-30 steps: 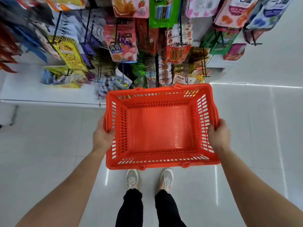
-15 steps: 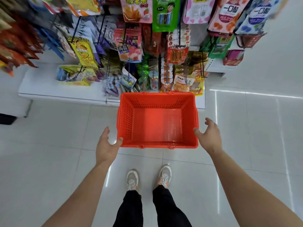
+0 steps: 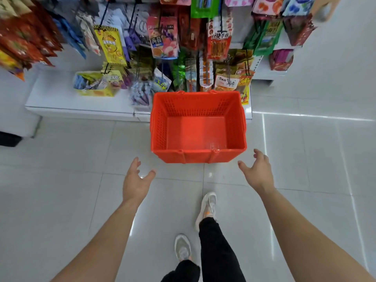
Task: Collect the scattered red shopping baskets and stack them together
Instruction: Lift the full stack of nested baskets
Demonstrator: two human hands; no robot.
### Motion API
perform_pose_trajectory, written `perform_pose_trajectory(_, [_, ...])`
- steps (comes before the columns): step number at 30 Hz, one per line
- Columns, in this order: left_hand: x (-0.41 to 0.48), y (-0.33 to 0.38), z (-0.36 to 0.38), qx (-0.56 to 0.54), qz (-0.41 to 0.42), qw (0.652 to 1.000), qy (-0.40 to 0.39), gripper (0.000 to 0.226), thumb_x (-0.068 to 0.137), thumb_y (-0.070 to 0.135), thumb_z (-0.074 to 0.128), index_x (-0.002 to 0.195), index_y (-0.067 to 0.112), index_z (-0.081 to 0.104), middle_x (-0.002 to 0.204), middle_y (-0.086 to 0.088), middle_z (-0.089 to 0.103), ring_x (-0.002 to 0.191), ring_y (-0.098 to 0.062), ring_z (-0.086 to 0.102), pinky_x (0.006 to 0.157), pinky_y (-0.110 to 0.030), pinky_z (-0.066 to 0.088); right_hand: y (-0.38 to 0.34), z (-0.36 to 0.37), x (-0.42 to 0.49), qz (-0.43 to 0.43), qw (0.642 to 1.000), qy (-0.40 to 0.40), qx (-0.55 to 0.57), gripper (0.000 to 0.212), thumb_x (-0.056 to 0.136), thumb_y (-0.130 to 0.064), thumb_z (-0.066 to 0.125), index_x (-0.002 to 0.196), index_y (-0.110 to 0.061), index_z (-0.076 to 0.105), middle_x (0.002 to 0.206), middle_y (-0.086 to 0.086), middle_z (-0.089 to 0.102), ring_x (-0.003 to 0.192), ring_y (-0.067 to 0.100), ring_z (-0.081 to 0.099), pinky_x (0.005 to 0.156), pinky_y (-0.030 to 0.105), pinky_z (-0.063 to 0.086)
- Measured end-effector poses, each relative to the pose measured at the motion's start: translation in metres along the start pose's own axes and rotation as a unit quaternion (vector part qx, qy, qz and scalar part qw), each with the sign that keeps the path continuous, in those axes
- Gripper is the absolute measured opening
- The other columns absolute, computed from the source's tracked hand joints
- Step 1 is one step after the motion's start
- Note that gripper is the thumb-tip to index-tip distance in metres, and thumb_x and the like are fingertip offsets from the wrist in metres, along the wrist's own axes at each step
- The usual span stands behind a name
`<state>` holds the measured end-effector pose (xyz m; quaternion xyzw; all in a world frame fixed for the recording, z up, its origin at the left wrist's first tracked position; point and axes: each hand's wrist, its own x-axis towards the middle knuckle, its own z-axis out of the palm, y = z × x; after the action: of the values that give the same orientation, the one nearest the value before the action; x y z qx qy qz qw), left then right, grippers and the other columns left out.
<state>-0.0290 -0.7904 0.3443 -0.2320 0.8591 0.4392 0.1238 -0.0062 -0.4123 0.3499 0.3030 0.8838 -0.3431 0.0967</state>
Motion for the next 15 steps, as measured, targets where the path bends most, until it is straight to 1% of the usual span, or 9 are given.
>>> perform_pose_trajectory(4, [-0.005, -0.048, 0.019, -0.009, -0.010, 1.000, 0.000, 0.079, 0.087, 0.037, 0.075, 0.153, 0.023, 0.034, 0.142, 0.009, 0.051, 0.124, -0.017, 0.053, 0.105, -0.035, 0.041, 0.043, 0.036, -0.021, 0.018, 1.000, -0.012, 0.003, 0.078, 0.087, -0.044, 0.067, 0.150, -0.012, 0.032, 0.146, 0.009, 0.041, 0.129, 0.029, 0.046, 0.102, 0.042, 0.041])
perform_pose_trajectory(7, [0.000, -0.084, 0.043, -0.011, -0.020, 1.000, -0.002, 0.079, 0.087, 0.040, 0.074, 0.152, 0.024, 0.034, 0.144, 0.008, 0.051, 0.124, -0.017, 0.053, 0.105, -0.036, 0.042, 0.079, 0.062, -0.020, 0.036, 0.999, -0.017, 0.015, 0.078, 0.088, -0.045, 0.067, 0.150, -0.013, 0.031, 0.146, 0.008, 0.040, 0.128, 0.027, 0.048, 0.103, 0.044, 0.043])
perform_pose_trajectory(11, [0.025, -0.136, 0.093, -0.022, -0.032, 0.999, 0.001, 0.080, 0.086, 0.043, 0.074, 0.152, 0.025, 0.033, 0.143, 0.010, 0.052, 0.124, -0.016, 0.053, 0.101, -0.031, 0.041, 0.128, 0.110, 0.008, 0.039, 0.999, -0.016, 0.028, 0.078, 0.087, -0.047, 0.067, 0.149, -0.016, 0.031, 0.145, 0.004, 0.040, 0.128, 0.024, 0.048, 0.103, 0.047, 0.044])
perform_pose_trajectory(15, [0.068, -0.195, 0.156, -0.041, -0.028, 0.999, 0.016, 0.083, 0.085, 0.049, 0.073, 0.153, 0.027, 0.032, 0.141, 0.013, 0.051, 0.123, -0.012, 0.052, 0.099, -0.029, 0.039, 0.182, 0.177, 0.057, 0.022, 0.998, -0.005, 0.051, 0.079, 0.085, -0.050, 0.067, 0.149, -0.019, 0.033, 0.143, 0.001, 0.042, 0.122, 0.020, 0.052, 0.097, 0.042, 0.047])
